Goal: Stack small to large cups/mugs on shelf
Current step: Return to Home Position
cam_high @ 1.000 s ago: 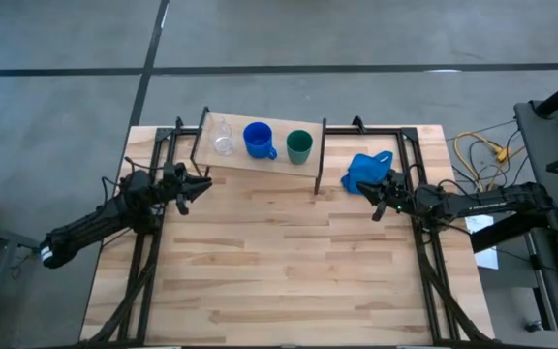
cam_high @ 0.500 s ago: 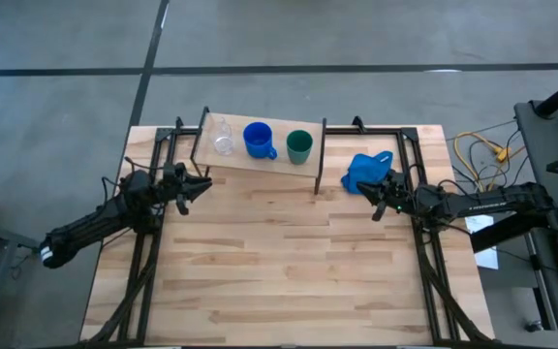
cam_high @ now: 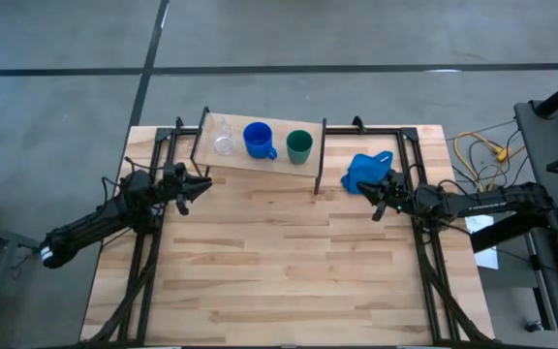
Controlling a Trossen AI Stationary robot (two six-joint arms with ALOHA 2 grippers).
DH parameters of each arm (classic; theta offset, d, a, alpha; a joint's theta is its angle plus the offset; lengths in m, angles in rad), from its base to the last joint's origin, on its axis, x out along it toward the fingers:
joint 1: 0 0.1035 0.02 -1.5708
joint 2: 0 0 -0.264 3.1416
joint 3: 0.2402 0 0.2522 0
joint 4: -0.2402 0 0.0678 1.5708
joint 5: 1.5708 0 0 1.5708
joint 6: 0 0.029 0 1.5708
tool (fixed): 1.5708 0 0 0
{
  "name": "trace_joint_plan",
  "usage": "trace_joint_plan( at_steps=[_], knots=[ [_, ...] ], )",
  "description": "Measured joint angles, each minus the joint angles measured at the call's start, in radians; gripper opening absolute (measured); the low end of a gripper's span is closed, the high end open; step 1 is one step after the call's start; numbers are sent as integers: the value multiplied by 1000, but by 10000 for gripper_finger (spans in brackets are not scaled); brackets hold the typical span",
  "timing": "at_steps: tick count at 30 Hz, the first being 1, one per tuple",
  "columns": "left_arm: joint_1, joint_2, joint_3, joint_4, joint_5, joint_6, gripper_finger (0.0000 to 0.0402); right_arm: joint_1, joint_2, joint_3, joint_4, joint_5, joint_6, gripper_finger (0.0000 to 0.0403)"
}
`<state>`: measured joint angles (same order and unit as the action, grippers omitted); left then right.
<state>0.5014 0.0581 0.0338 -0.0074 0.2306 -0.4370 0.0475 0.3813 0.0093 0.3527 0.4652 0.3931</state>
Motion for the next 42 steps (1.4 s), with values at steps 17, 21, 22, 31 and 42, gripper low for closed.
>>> trace_joint_plan(
  at_steps=[17, 21, 22, 31, 42],
  knots=[
    [0, 0, 0, 0, 0, 0, 82, 0, -72, 0, -5, 0, 0, 29],
    [0, 0, 0, 0, 0, 0, 82, 0, -128, 1, -4, 0, 0, 29],
    [0, 0, 0, 0, 0, 0, 82, 0, -138, 1, -4, 0, 0, 29],
    [0, 0, 0, 0, 0, 0, 82, 0, -202, 1, -5, 0, 0, 29],
    [0, 0, 0, 0, 0, 0, 82, 0, -321, 1, -5, 0, 0, 29]
  ],
)
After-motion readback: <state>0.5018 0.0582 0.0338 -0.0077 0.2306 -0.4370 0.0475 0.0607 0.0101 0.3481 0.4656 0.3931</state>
